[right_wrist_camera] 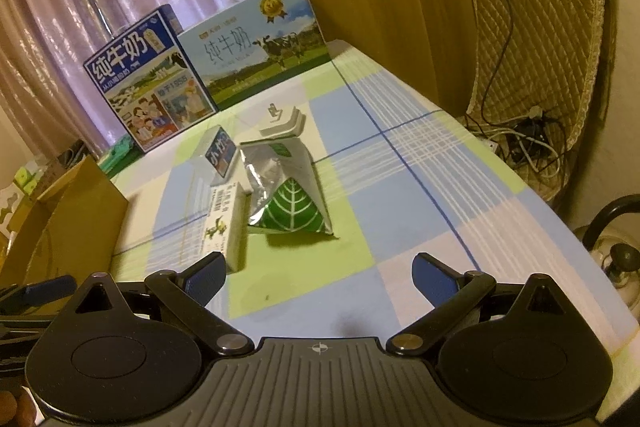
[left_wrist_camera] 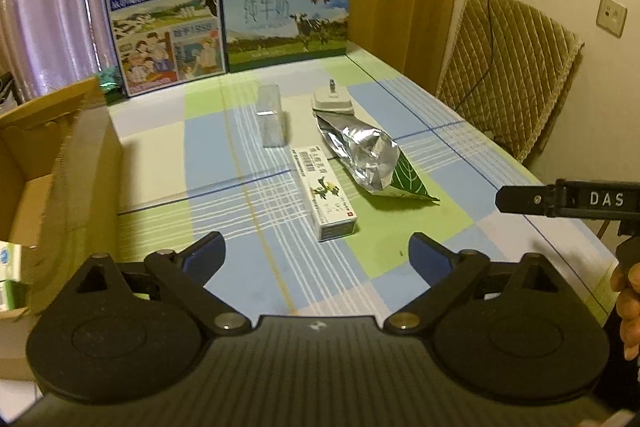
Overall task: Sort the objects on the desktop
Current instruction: 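Move left gripper to the white parrot cream box while right gripper approaches the foil bag, then close left gripper on the cream box while right gripper grasps the silver foil bag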
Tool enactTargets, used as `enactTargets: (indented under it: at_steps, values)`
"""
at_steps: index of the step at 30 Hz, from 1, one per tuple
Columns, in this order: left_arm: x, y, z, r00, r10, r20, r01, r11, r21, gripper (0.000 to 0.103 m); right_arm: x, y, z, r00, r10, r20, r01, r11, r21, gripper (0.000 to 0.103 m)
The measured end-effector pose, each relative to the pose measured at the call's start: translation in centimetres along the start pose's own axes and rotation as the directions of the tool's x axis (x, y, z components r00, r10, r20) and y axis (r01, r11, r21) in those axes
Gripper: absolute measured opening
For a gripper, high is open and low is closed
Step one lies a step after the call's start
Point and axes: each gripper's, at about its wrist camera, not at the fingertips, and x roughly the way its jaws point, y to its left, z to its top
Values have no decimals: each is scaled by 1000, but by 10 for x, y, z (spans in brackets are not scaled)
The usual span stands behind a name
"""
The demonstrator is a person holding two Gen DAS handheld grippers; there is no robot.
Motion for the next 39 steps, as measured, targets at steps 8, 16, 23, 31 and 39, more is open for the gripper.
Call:
enactTargets:
  at_steps: [8, 16, 23, 31, 39]
  values:
    - [41, -1, 10, 999, -9, -46, 9, 1000, -1, 86, 32, -1, 17, 999, 1, -53, -5, 996, -92, 97]
    - [84, 5, 29, 997, -19, -72, 19, 1000, -6, 73, 62, -1, 38, 998, -8, -69, -3, 988, -154, 97]
    - [121, 9, 39, 994, -45, -102, 41, 998, -41, 54, 87, 3, 50, 996, -6, -89, -12, 979, -205, 97]
    - [155, 13, 47, 991, -44, -129, 38, 998, -45, 53, 111, 8, 59, 996, -26, -82, 3, 966, -260, 97]
    - [179, 17, 49, 985, -49, -167, 42, 998, -45, 37, 132, 9, 67, 995, -42, -86, 16, 957, -290, 97]
